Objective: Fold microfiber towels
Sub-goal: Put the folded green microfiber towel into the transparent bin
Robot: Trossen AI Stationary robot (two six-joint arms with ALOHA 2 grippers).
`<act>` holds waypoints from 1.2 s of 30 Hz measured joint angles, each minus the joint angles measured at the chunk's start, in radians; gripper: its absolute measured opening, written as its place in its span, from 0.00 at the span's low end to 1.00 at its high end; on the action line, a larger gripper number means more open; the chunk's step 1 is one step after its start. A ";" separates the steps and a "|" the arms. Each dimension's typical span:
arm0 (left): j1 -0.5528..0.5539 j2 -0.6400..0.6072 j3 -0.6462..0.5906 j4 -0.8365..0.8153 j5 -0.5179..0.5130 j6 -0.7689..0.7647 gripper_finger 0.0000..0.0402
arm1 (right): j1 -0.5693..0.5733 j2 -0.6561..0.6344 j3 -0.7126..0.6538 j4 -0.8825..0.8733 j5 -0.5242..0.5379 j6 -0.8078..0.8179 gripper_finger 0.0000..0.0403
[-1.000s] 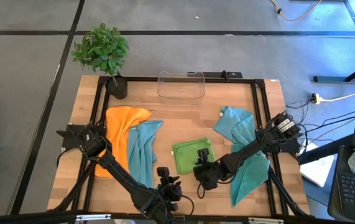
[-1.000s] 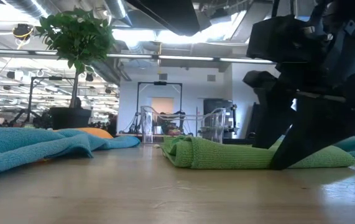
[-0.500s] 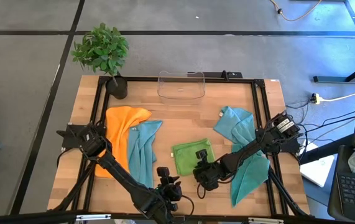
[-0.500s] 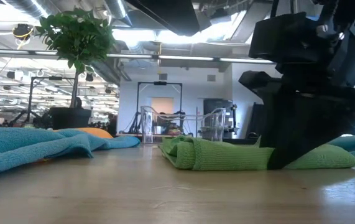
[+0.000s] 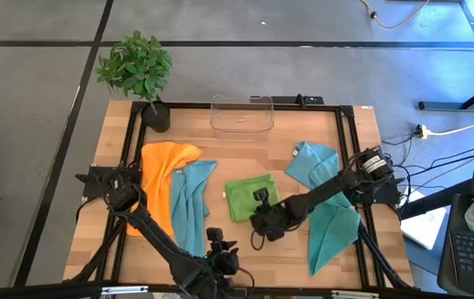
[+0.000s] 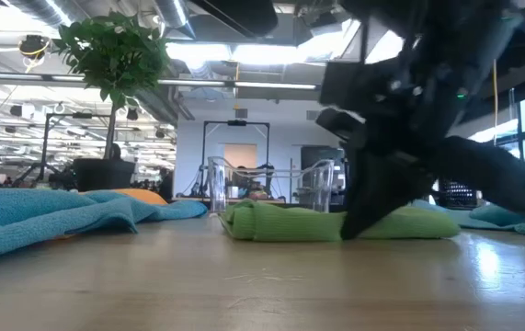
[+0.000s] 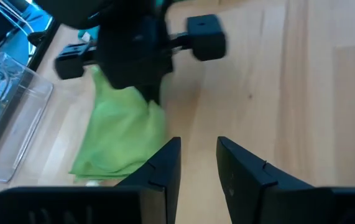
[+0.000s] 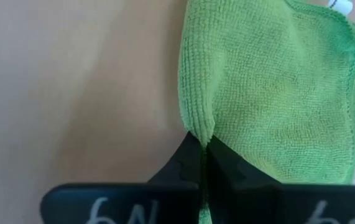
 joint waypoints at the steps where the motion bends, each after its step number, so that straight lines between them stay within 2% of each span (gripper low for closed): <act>1: -0.005 0.000 0.000 0.000 0.000 -0.011 0.24 | -0.009 0.002 0.017 -0.026 0.010 -0.008 0.01; 7: -0.036 0.000 0.000 0.000 0.000 -0.048 0.24 | -0.082 0.000 0.126 -0.186 0.124 -0.076 0.01; 17: -0.050 0.000 0.000 0.000 -0.007 -0.075 0.24 | -0.247 -0.001 0.361 -0.297 0.099 -0.260 0.01; 24: -0.050 0.000 0.000 0.000 -0.002 -0.084 0.24 | -0.401 -0.004 0.505 -0.391 0.098 -0.361 0.02; 31: -0.061 0.000 0.000 0.000 -0.001 -0.114 0.24 | -0.572 -0.004 0.524 -0.379 -0.025 -0.459 0.01; 36: -0.066 0.000 0.000 0.000 0.000 -0.122 0.24 | -0.675 -0.004 0.524 -0.346 -0.165 -0.518 0.02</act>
